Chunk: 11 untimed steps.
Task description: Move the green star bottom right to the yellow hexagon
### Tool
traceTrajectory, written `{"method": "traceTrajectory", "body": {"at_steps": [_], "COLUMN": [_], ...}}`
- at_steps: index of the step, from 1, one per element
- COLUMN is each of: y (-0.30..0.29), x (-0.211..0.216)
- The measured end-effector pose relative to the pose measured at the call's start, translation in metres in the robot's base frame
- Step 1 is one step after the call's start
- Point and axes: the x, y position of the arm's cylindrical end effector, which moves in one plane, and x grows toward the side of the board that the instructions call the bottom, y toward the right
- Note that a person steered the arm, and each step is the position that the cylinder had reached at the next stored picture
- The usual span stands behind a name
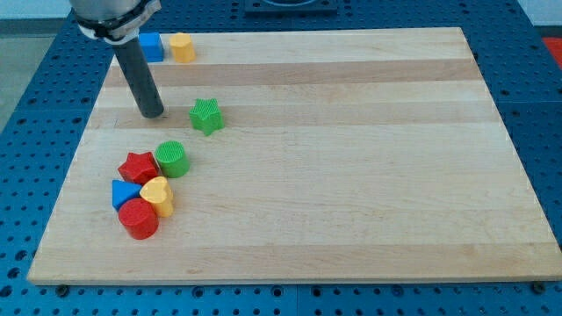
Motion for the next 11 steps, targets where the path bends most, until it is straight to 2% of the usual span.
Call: {"method": "traceTrajectory", "body": {"at_steps": [1,3,4,8,11], "y": [0.001,0.072,0.089,0.087,0.087], "x": [0.025,0.042,0.029,-0.045,-0.079]}}
